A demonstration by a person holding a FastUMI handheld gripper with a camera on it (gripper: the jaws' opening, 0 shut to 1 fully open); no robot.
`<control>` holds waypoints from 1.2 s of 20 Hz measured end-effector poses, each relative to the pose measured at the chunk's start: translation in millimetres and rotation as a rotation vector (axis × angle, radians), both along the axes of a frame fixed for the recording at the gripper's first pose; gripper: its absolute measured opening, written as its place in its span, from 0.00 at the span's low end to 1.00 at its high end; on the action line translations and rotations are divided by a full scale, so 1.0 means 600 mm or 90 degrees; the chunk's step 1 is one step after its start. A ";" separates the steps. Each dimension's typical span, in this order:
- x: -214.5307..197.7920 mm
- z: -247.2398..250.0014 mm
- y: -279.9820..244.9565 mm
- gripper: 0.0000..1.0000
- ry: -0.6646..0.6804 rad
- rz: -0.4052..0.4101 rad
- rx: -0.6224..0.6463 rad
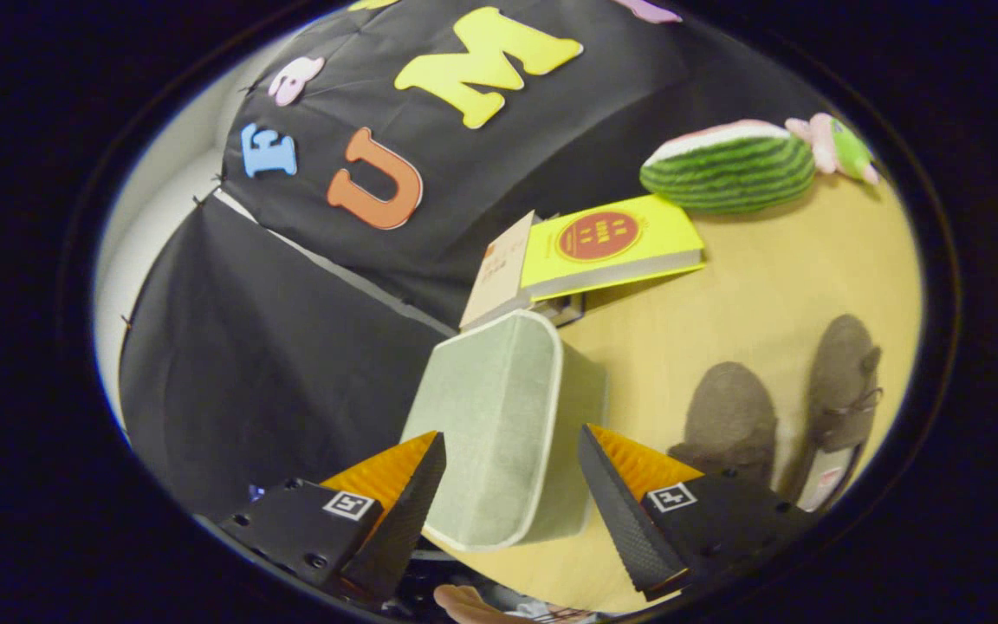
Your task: Open the storage box then place both shoes into the box .Put the left shoe in first, then the right shoe, with the right side of both shoes facing outward in a uniform manner.
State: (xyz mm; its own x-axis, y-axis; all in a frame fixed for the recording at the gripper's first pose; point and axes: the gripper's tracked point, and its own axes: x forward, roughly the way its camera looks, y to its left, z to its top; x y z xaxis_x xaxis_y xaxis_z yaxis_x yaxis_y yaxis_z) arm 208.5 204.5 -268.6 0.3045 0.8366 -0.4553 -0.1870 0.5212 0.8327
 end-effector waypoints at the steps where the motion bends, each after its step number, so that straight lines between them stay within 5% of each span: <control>1: 0.010 -0.011 0.013 0.99 0.024 0.020 0.020; 4: 0.031 -0.046 0.036 0.99 0.042 0.077 0.028; 10: 0.062 -0.096 0.064 0.98 0.110 0.113 0.088; 16: 0.039 -0.087 0.078 0.84 0.166 0.168 0.153; 24: 0.039 -0.066 0.051 0.30 0.122 0.176 0.125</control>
State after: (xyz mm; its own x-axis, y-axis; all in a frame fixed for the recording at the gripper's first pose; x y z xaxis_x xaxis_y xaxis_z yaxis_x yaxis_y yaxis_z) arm 231.7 235.3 -308.1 -0.0195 0.9520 -0.3054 -0.1297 0.3005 0.9449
